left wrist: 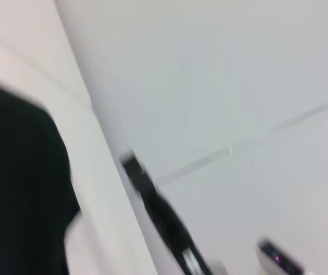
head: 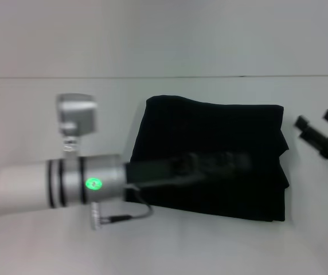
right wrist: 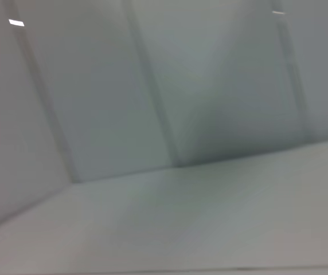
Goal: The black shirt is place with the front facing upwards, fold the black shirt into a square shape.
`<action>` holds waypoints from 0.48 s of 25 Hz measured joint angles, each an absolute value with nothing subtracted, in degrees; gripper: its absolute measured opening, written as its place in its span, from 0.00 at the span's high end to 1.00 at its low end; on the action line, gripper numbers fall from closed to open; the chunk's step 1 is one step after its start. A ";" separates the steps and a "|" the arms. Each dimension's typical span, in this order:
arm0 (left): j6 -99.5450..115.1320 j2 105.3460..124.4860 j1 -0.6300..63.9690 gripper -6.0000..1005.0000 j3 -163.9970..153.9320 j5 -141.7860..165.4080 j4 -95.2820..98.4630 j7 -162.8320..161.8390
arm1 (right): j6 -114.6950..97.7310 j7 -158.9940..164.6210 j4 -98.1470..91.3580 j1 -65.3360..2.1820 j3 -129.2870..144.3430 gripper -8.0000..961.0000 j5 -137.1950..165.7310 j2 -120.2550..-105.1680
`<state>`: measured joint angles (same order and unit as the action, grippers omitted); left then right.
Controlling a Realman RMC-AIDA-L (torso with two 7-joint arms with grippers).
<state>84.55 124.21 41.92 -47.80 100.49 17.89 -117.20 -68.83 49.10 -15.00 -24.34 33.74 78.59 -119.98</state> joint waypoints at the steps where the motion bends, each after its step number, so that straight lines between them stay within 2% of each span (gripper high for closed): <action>1: 84.96 124.05 40.05 0.43 -47.01 100.11 20.18 -117.01 | -70.52 48.54 -14.80 -24.34 34.45 0.10 79.44 -120.00; 7: 79.75 121.99 34.62 0.30 -40.48 98.83 23.91 -118.21 | -69.86 44.50 -9.88 -28.42 40.95 0.10 82.32 -120.29; 12: 69.71 121.01 34.60 0.08 -40.37 98.97 22.01 -120.83 | -60.11 44.53 -7.80 -30.80 43.61 0.10 82.35 -120.31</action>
<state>69.71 121.01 34.60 -40.37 98.97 22.01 -120.83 -60.11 44.53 -7.80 -30.80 43.61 82.35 -120.31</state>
